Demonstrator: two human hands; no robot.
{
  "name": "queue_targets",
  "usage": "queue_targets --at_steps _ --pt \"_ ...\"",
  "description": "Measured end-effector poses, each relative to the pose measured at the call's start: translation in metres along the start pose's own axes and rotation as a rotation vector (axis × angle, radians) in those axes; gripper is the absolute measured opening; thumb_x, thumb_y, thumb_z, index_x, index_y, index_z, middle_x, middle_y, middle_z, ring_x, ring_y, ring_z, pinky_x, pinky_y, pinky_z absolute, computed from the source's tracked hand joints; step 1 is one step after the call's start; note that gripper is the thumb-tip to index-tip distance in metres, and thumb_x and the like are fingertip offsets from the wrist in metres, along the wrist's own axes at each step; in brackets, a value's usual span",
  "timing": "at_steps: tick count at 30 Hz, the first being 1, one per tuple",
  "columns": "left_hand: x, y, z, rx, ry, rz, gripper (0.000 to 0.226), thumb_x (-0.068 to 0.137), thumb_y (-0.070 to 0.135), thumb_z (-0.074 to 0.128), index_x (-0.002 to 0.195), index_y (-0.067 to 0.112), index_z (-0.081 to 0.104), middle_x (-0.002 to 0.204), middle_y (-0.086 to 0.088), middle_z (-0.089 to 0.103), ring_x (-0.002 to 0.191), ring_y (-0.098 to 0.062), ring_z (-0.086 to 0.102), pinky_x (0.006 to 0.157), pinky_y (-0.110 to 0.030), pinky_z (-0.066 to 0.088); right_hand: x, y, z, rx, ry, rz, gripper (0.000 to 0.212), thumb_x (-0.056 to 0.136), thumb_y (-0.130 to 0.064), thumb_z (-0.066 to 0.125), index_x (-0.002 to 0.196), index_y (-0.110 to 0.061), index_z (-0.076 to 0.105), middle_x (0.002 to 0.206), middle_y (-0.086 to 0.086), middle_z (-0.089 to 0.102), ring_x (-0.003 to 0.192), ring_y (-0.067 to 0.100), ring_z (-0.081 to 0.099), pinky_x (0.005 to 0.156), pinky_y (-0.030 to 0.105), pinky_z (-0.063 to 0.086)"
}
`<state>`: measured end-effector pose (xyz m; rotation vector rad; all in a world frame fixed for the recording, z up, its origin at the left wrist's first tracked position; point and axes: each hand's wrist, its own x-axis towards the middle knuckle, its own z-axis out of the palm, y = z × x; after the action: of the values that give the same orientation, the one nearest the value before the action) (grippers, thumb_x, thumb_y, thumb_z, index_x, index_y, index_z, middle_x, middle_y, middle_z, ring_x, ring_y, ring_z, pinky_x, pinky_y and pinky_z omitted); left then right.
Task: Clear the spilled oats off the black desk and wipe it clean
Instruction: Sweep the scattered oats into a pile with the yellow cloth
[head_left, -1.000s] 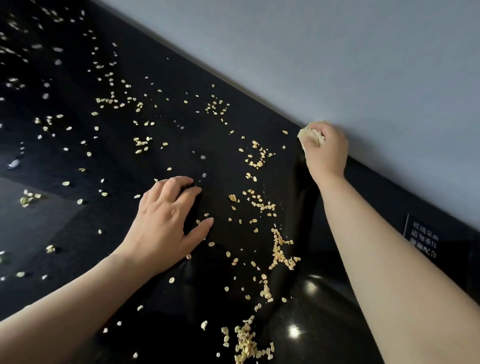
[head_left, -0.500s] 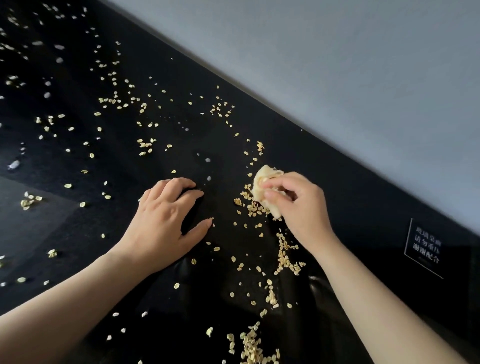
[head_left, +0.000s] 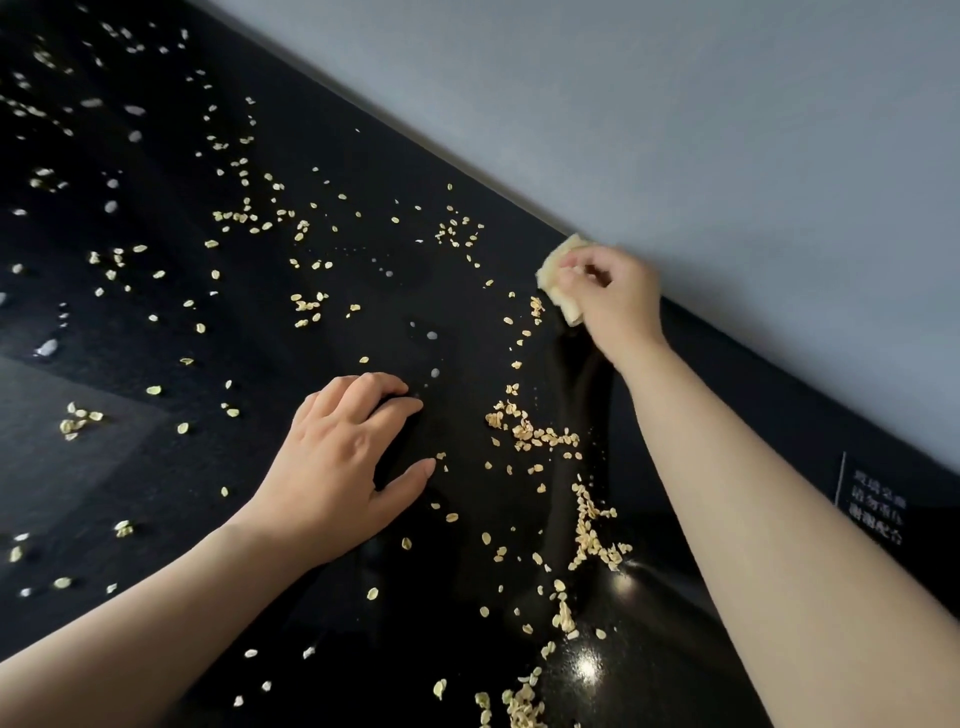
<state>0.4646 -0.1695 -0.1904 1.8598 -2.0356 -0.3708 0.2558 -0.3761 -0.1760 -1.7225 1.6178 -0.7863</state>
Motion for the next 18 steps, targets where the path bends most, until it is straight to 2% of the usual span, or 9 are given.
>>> queue_targets --at_steps 3,5,7,9,12,16,18 --pt "0.000 -0.003 -0.001 -0.006 -0.004 0.010 0.053 0.082 0.054 0.051 0.115 0.015 0.066 0.120 0.005 0.054 0.110 -0.018 0.049 0.094 -0.034 0.037 -0.054 -0.016 0.010 0.035 -0.251 -0.082 0.015 0.082 -0.014 0.069 0.086 -0.028 0.073 0.094 -0.009 0.066 0.083 0.006 0.058 0.078 0.018 0.047" --pt "-0.003 -0.003 -0.001 -0.012 -0.002 0.008 0.054 0.083 0.054 0.050 0.117 0.016 0.066 0.121 0.005 0.054 0.111 -0.018 0.049 0.094 -0.033 0.037 -0.088 -0.019 0.008 0.076 -0.342 -0.066 0.016 0.083 -0.011 0.068 0.085 -0.027 0.074 0.093 -0.010 0.066 0.087 0.007 0.059 0.077 0.017 0.048" --pt "-0.003 -0.002 -0.002 -0.015 -0.002 0.005 0.054 0.083 0.054 0.051 0.118 0.016 0.065 0.122 0.005 0.054 0.111 -0.018 0.049 0.094 -0.032 0.036 -0.096 -0.022 -0.001 0.117 -0.277 -0.065 0.017 0.083 -0.010 0.068 0.086 -0.025 0.074 0.093 -0.010 0.066 0.086 0.004 0.059 0.074 0.013 0.046" --pt "-0.002 -0.003 -0.003 -0.018 -0.009 0.011 0.055 0.083 0.055 0.050 0.119 0.015 0.065 0.123 0.004 0.054 0.112 -0.018 0.049 0.095 -0.031 0.035 -0.075 -0.021 -0.008 0.101 -0.092 -0.088 0.017 0.083 -0.011 0.069 0.087 -0.026 0.073 0.092 -0.010 0.067 0.083 0.002 0.059 0.074 0.011 0.045" --pt "-0.001 -0.006 -0.004 -0.016 -0.031 0.017 0.055 0.083 0.055 0.050 0.120 0.015 0.064 0.123 0.004 0.053 0.113 -0.018 0.049 0.096 -0.031 0.035 -0.022 -0.012 -0.009 0.033 0.114 -0.059 0.015 0.084 -0.014 0.067 0.086 -0.029 0.069 0.091 -0.008 0.068 0.085 0.009 0.062 0.076 0.020 0.047" --pt "-0.002 -0.005 -0.004 -0.067 -0.036 0.021 0.055 0.085 0.053 0.051 0.119 0.013 0.065 0.123 0.004 0.054 0.113 -0.017 0.050 0.098 -0.035 0.040 0.014 0.004 0.008 -0.051 0.166 0.010 0.013 0.083 -0.015 0.064 0.083 -0.028 0.067 0.091 -0.005 0.068 0.086 0.011 0.062 0.078 0.029 0.050" --pt "-0.001 -0.006 -0.008 -0.087 0.000 0.028 0.052 0.085 0.050 0.052 0.117 0.011 0.066 0.121 0.003 0.056 0.111 -0.017 0.052 0.098 -0.036 0.044 0.002 -0.001 0.019 -0.067 0.117 -0.032 0.013 0.083 -0.017 0.064 0.084 -0.029 0.068 0.094 -0.004 0.067 0.087 0.011 0.061 0.082 0.031 0.051"
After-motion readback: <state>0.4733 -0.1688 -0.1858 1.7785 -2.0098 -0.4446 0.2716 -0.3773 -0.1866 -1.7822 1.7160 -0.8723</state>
